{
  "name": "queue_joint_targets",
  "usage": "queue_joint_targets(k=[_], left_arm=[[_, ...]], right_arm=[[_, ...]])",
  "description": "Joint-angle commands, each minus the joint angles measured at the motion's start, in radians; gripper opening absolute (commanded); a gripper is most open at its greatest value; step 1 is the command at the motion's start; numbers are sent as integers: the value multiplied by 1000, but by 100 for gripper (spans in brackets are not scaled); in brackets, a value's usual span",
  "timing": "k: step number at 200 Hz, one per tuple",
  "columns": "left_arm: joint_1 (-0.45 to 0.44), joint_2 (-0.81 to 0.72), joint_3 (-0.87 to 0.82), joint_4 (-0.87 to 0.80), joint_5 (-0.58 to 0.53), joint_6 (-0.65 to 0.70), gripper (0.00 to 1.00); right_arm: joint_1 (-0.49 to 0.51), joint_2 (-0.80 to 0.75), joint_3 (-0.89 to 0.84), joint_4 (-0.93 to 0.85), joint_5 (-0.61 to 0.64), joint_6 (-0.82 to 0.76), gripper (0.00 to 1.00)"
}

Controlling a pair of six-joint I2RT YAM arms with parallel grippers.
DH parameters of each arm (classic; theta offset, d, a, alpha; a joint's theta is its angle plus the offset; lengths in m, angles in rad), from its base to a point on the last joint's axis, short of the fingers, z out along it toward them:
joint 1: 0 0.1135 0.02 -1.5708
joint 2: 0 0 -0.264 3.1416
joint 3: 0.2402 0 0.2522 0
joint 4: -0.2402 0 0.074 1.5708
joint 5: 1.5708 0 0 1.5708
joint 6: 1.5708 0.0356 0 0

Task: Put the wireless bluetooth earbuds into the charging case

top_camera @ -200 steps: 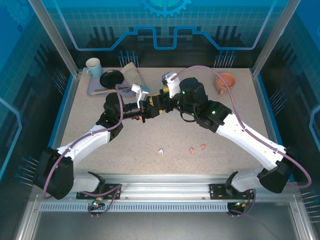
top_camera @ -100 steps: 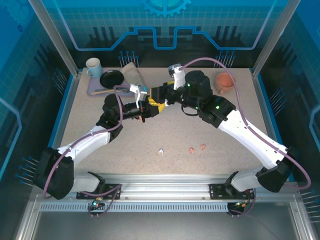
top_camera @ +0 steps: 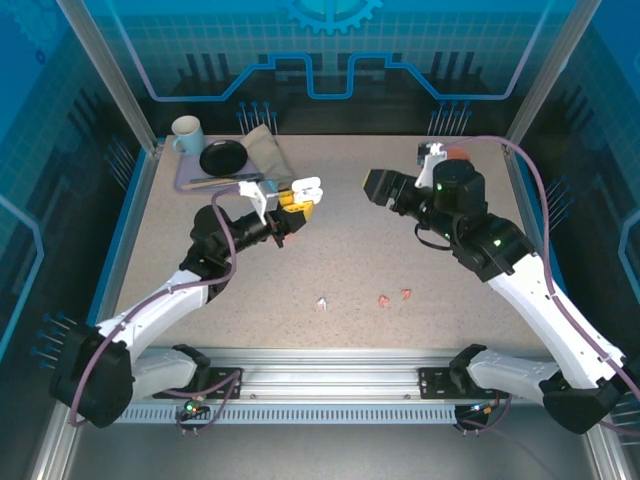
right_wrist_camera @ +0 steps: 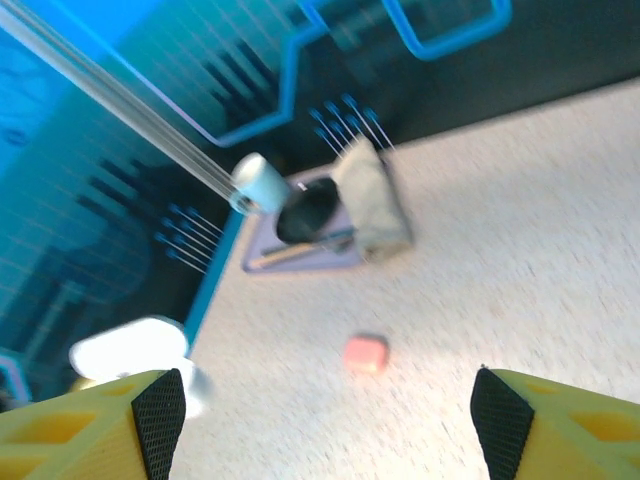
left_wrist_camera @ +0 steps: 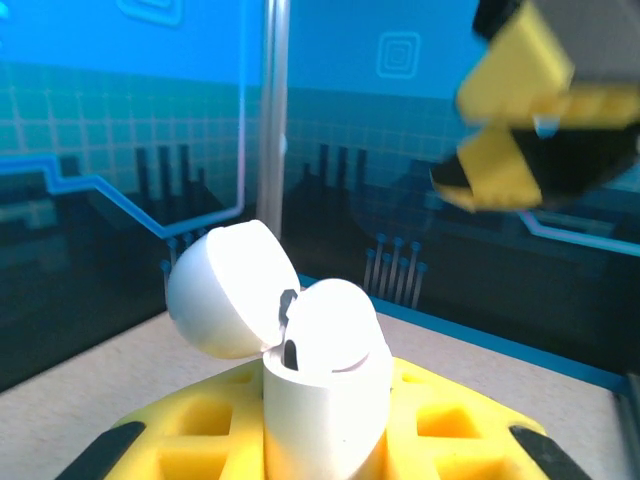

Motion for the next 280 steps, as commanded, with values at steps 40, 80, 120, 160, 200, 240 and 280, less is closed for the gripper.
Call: queue_joint_targets(k=[40,80,120,160,200,240,280], left_arm=[[3,-72,-33,111,-130,149,0],[3,-75,-27,131,-136,167,0],[3,-72,-21,133,-139,167,0],[4,-79,-23,117,-176,163,0],[4,-88,-30,115,-206,163,0],[5,-103,-38,103,-221,160,0],[4,-115,-41,98,-225,159,0]], right_arm=[[13,71,-72,-129,-12,102,78],[70,115,-48,-169,16,112,78],[135,232,-35,-218,38,139,78],[198,396,-43,-255,57,204,76],[288,574,-27,-283,45,278,72],[367,724,58,-235,37,75,69],[373,813,106,-275,12,-161,67]])
